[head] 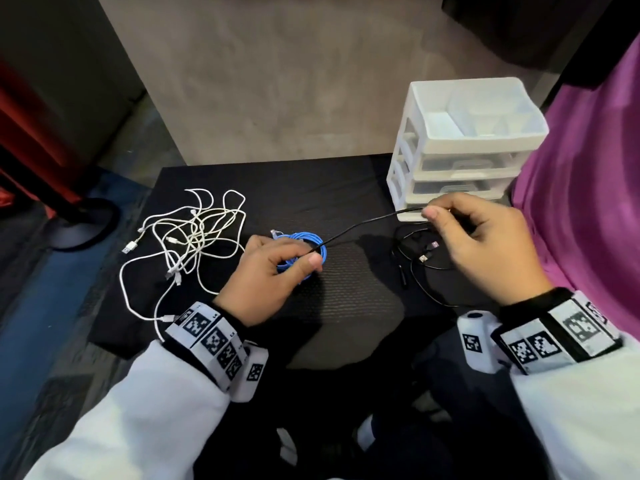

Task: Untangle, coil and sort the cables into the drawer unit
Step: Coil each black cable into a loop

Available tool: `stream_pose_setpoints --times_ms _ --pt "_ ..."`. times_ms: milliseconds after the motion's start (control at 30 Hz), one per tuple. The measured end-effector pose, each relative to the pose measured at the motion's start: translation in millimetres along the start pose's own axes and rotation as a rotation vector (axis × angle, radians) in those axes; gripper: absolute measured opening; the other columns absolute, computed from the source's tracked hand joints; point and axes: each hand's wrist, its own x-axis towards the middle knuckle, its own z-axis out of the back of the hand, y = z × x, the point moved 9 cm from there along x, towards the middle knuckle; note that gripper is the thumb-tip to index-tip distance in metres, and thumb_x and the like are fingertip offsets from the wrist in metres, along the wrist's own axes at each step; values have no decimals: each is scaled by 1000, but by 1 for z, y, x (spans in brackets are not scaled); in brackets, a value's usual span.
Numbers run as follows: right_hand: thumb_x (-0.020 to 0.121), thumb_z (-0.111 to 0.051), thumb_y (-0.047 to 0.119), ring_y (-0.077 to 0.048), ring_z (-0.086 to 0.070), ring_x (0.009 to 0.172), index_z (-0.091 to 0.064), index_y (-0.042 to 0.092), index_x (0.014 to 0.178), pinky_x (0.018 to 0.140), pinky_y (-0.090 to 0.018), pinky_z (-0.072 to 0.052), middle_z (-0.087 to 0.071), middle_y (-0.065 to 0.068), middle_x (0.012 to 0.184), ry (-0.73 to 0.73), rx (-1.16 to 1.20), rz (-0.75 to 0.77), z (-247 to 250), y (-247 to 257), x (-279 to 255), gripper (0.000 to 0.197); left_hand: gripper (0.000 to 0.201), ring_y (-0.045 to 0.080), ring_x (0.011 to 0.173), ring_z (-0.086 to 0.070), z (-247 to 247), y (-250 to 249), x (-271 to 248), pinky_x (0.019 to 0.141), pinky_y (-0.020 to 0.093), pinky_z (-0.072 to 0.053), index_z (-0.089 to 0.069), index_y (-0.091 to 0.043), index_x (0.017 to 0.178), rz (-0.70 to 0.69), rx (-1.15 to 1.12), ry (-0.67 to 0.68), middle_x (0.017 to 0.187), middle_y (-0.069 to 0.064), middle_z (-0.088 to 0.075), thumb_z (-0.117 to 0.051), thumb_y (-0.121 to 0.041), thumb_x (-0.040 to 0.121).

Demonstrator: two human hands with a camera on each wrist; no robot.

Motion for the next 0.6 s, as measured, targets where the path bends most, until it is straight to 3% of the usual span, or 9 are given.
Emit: stream_pose_setpoints --times_ms 67,133,167,233,300,367,500,600 --pt "100 -69 34 -19 -67 74 -76 24 93 71 -34 -52 -74 2 78 -46 -5 -9 2 -1 3 14 33 19 98 -61 -5 5 -2 100 33 -46 -75 -26 85 84 -233 72 90 -7 -74 -56 -49 100" --pt "99 -69 42 -25 -66 72 -76 24 94 69 -40 -53 -73 -2 75 -61 -31 -42 2 -9 7 20 33 21 77 -62 -11 9 -9 88 42 -58 -70 -17 84 303 -621 123 70 0 -62 -56 -41 101" --pt "97 -69 47 -26 -66 72 -76 24 94 69 -41 -54 -73 -3 74 -59 -50 -57 1 -14 8 24 31 16 68 -58 -16 11 -14 76 39 -61 -68 -16 87 424 -796 148 66 -1 -52 -54 -39 101" --pt "94 -72 51 -19 -67 73 -75 23 93 72 -38 -55 -73 2 75 -32 -88 -86 -1 -21 12 28 27 5 56 -44 -20 14 -22 57 24 -54 -65 -16 94 594 -1004 169 67 -6 -40 -49 -36 104" --pt "91 -74 49 -2 -63 72 -74 23 90 71 -31 -51 -69 14 72 35 -125 -109 -9 -27 15 26 24 3 54 -37 -20 14 -23 51 17 -45 -63 -16 103 681 -1215 161 71 -9 -38 -46 -32 106" --pt "91 -75 45 2 -58 67 -71 24 88 65 -29 -45 -64 20 66 103 -164 -114 -17 -32 15 21 23 3 56 -37 -20 13 -22 52 16 -46 -63 -13 112 730 -1417 139 76 -8 -40 -46 -27 105" --pt "93 -73 37 -16 -65 71 -71 27 90 73 -40 -55 -70 4 71 149 -175 -98 -27 -44 9 11 26 3 59 -41 -21 12 -18 56 18 -49 -62 -12 123 702 -1540 110 82 -7 -47 -48 -23 105" --pt "91 -73 36 -18 -59 72 -70 29 88 74 -44 -55 -65 7 71 240 -216 -42 -37 -52 4 9 23 3 51 -32 -25 12 -16 41 13 -32 -62 -15 117 690 -1571 139 78 -9 -42 -44 -25 107"
